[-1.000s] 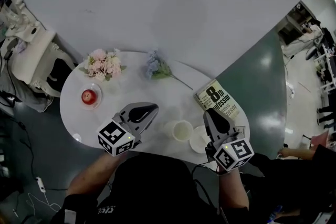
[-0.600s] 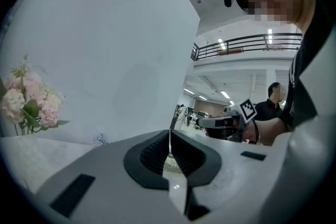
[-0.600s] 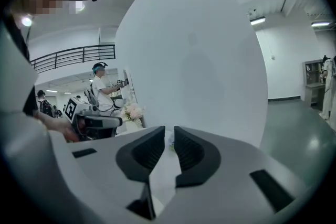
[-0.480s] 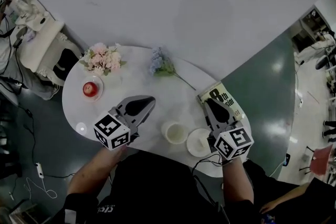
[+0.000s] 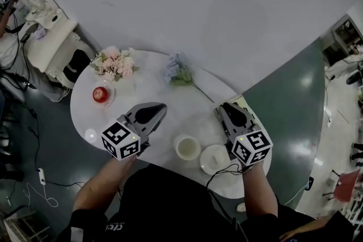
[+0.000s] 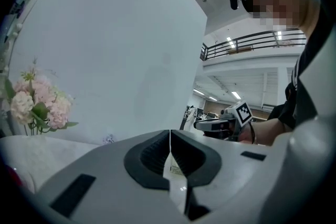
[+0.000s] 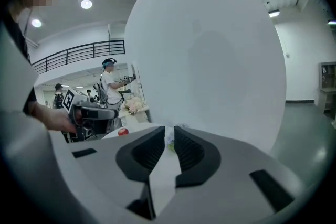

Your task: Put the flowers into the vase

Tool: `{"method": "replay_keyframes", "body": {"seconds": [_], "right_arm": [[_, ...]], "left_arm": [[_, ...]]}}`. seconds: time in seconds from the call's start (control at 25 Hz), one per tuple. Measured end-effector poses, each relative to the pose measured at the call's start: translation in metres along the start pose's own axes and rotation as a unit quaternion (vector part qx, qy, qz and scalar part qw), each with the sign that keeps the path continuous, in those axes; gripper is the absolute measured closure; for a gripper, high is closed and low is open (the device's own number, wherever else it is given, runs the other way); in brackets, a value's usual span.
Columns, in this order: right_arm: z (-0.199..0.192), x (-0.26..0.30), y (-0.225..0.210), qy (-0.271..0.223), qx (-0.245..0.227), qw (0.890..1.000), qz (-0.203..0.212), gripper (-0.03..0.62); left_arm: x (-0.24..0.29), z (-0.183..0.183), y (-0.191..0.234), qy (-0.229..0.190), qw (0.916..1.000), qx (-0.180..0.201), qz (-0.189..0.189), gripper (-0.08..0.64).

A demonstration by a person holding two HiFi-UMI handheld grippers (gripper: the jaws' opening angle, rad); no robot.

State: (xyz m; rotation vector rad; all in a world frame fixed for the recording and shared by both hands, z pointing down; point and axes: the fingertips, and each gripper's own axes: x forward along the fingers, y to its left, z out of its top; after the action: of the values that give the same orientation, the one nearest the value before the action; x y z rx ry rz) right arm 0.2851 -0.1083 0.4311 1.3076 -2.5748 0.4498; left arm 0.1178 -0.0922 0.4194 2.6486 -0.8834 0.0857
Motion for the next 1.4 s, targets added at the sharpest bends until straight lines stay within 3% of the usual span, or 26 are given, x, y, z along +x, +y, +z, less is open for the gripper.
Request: {"method": "replay_keyframes", "body": {"seconds": [0.72, 1.4], "right_arm": [[-0.009, 0.050, -0.020, 0.031, -0.008, 0.999, 0.023, 0.520], [-0.041, 0.110, -0.038, 0.083, -0.017, 0.995, 0.045, 0.520]], "left_arm": [[0.018, 0.000, 0.021, 0.010, 0.9999, 0.003, 0.009, 0.549], [0.042, -0.027, 0.044, 0.048, 0.9989, -0.001, 0.000, 0.549]]}}
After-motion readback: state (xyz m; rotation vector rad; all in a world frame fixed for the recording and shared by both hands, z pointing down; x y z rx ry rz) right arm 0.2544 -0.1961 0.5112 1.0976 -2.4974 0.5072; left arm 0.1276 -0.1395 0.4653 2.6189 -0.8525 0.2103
